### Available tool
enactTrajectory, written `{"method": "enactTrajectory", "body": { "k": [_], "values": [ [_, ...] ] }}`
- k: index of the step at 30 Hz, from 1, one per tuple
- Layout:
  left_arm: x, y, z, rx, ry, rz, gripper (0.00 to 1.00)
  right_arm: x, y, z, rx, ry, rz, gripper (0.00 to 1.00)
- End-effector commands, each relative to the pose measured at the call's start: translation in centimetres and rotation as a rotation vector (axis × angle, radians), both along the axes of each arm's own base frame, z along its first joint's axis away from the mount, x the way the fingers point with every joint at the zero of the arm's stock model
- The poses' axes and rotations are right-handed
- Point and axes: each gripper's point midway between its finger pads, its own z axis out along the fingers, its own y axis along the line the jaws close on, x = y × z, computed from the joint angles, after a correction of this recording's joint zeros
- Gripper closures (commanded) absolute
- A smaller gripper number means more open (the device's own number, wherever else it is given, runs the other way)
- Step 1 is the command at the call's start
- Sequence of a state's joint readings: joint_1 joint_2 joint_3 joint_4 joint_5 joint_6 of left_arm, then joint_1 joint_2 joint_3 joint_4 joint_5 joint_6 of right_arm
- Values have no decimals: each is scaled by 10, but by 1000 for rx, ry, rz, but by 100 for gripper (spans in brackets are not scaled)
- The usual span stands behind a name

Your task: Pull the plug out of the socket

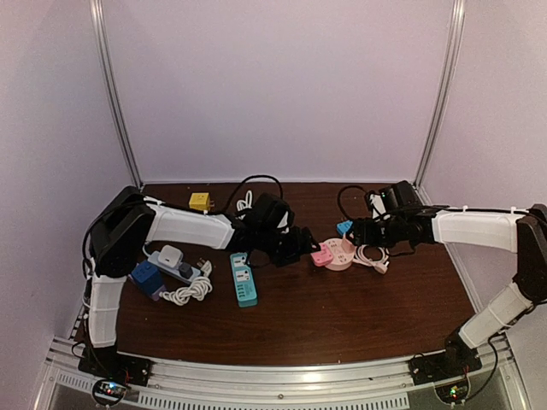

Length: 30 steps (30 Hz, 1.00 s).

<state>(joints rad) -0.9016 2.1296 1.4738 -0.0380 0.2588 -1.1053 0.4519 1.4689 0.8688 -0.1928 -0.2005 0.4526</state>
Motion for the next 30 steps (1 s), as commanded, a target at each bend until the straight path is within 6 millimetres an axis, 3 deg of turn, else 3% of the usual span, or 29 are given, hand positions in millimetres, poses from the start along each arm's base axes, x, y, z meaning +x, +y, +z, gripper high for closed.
{"method": "enactTrajectory", "body": {
  "k": [1,6,11,25,30],
  "values": [
    [14,-19,9,-119,-6,45,24,15,-1,10,-147,-87,44,29],
    [16,-27,5,-157,17,49,27,26,3,-4,-222,-85,80,44],
    [15,-25,-4,-162,43,70,29,31,16,-14,-264,-85,121,51],
    [12,-29,-11,-248,78,80,47,21,26,-28,-286,-38,96,83],
    [7,-27,-11,-290,95,83,57,14,25,-35,-279,-20,64,87]
  ]
}}
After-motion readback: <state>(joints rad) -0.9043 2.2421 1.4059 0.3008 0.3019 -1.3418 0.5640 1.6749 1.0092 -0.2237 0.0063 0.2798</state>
